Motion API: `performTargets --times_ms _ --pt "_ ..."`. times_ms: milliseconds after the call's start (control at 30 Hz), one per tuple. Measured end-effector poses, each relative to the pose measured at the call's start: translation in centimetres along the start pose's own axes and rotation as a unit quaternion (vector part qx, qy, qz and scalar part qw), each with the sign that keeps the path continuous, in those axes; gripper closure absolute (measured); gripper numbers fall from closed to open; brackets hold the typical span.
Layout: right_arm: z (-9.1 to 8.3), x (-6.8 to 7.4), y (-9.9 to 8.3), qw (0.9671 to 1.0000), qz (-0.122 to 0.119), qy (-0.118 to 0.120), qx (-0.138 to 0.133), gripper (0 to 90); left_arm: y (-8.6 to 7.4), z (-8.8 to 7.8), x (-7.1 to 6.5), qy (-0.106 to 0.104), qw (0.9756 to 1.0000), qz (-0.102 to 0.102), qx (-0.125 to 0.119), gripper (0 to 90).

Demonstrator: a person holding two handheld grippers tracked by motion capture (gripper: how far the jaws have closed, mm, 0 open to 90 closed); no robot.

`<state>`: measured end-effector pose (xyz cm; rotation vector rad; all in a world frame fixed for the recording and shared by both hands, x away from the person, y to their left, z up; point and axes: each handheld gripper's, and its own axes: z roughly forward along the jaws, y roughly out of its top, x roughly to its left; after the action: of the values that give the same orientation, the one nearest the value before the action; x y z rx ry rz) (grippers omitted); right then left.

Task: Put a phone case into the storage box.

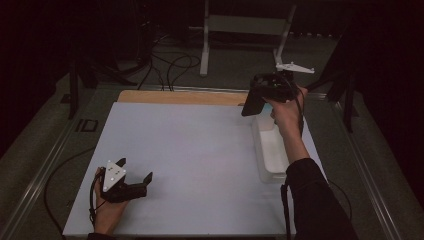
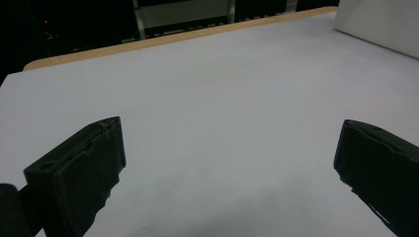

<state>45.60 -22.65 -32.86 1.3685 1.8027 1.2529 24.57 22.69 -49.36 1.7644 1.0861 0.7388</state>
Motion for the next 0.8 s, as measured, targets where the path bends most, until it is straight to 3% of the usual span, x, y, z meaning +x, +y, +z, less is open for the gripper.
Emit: performTargets --times_ms 800 --pt "-0.4 -2.9 -0.7 0.998 0.011 -0.061 0.011 14.6 0.0 -0.1 0.0 0.001 1.0 0.0 -0.001 0.1"
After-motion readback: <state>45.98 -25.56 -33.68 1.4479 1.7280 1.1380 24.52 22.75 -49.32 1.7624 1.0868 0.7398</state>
